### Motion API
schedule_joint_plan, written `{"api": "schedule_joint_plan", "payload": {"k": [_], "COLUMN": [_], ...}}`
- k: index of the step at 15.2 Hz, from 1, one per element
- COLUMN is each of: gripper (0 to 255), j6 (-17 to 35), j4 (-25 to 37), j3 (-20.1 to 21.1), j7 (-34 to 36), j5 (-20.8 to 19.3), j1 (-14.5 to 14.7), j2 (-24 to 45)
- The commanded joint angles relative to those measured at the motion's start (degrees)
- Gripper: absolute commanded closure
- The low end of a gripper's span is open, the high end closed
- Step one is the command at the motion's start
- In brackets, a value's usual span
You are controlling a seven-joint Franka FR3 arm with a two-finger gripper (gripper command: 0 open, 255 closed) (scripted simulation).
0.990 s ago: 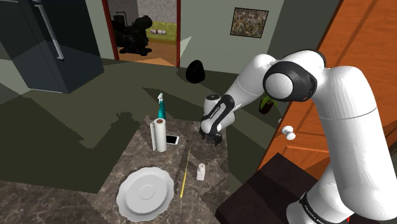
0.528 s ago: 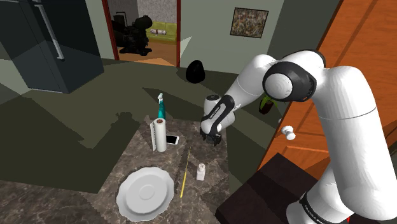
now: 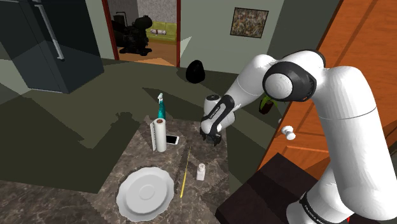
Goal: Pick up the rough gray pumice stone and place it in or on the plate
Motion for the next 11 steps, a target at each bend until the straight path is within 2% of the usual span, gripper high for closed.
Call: {"api": "schedule_joint_plan", "payload": {"k": [1,11], "gripper": [255,255], "j6": [0.00,-5.05], "j4": [0.01,-2.19], "j3": [-0.04,-1.90], "j7": [0.00,0.60], "j5": [0.00,-1.57], "j1": [-0.03,1.47], "j2": [0.03,-7.23]}}
